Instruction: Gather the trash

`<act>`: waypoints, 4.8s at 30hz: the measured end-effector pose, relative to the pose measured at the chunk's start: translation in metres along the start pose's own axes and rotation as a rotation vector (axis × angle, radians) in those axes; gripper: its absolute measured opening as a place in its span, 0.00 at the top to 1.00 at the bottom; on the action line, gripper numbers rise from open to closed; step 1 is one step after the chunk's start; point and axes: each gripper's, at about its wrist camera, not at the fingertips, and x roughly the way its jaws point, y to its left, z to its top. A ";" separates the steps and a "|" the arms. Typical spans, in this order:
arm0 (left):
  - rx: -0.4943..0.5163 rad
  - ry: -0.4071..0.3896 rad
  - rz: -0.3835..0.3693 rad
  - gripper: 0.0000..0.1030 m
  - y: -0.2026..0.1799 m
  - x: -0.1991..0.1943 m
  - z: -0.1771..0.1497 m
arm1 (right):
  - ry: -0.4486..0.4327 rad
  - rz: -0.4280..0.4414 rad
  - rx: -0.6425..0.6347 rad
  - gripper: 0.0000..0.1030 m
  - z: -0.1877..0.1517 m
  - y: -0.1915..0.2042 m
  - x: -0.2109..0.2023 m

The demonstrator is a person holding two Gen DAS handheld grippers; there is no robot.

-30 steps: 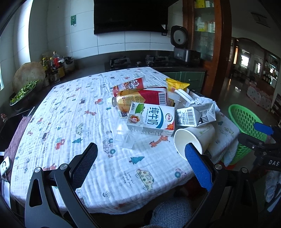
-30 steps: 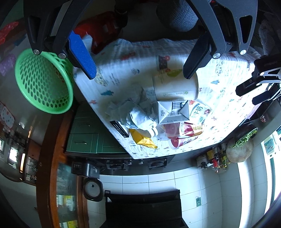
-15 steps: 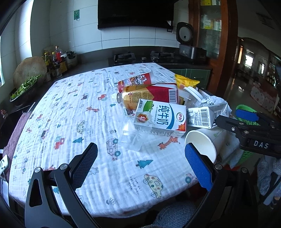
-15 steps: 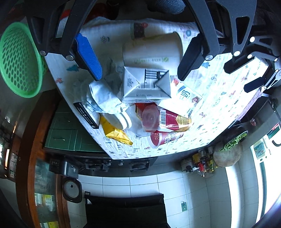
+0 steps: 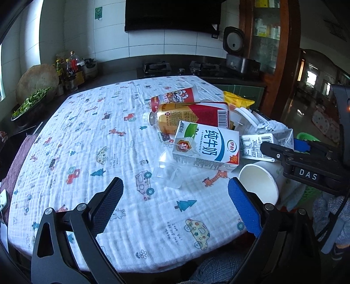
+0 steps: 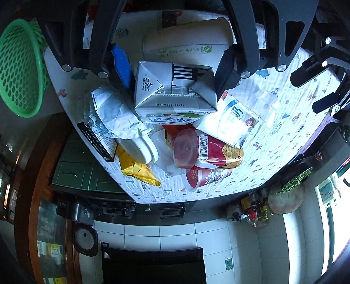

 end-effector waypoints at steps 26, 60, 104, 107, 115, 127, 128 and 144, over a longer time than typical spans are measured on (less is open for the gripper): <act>0.151 0.063 -0.304 0.30 -0.076 0.014 -0.009 | -0.195 0.037 0.064 0.38 -0.016 -0.027 -0.111; 0.231 0.064 -0.475 0.98 -0.113 -0.005 0.019 | -0.128 -0.376 0.304 0.38 -0.068 -0.195 -0.109; 0.514 0.282 -0.734 0.98 -0.361 0.122 0.080 | -0.006 -0.419 0.434 0.26 -0.135 -0.268 -0.078; 0.523 0.307 -0.728 0.98 -0.368 0.127 0.071 | -0.009 -0.433 0.419 0.25 -0.138 -0.265 -0.081; 0.534 0.340 -0.702 0.97 -0.373 0.139 0.064 | -0.015 -0.430 0.447 0.24 -0.145 -0.269 -0.090; 0.498 0.319 -0.718 0.88 -0.354 0.129 0.071 | -0.025 -0.426 0.432 0.24 -0.142 -0.262 -0.093; 0.493 0.315 -0.712 0.86 -0.353 0.128 0.072 | -0.027 -0.428 0.432 0.24 -0.140 -0.260 -0.093; 0.397 0.168 -0.563 0.81 -0.252 0.070 0.097 | -0.073 -0.313 0.364 0.20 -0.104 -0.210 -0.097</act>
